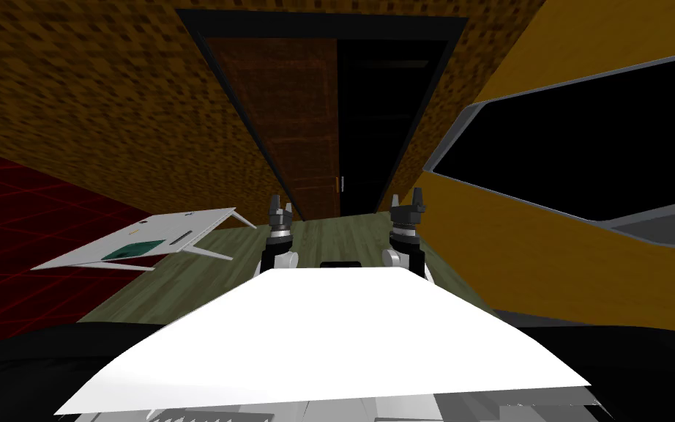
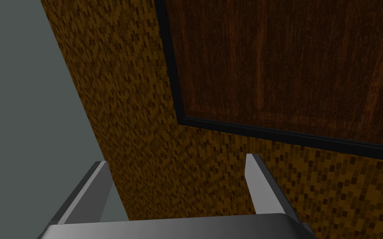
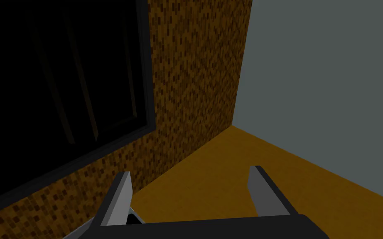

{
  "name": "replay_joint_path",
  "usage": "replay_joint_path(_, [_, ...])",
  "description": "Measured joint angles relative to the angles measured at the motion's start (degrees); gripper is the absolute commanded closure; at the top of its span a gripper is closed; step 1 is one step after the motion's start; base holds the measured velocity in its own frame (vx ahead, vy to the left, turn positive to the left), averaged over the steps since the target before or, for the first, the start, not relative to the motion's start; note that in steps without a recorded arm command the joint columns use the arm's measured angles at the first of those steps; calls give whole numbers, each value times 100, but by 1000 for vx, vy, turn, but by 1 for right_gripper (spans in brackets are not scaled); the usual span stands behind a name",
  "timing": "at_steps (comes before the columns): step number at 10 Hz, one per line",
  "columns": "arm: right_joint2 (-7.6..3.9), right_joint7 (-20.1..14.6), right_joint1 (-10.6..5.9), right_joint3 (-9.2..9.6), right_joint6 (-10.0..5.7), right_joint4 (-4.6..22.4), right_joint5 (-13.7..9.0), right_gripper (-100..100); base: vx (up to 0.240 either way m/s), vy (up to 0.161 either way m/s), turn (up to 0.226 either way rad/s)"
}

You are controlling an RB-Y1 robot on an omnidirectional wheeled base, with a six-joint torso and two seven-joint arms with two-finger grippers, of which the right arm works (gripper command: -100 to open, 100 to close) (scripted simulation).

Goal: Pull the door open

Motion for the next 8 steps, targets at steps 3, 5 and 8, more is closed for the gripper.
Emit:
replay_joint_path(3, [-92,-276,-49,60,-58,256,-122,-100,110,18,34])
replay_joint_path(5, [-146,-484,-130,107,-101,491,-207,-100,97,21,30])
replay_joint_path(8, [-251,-821,-135,192,-222,786,-342,-100,107,12,33])
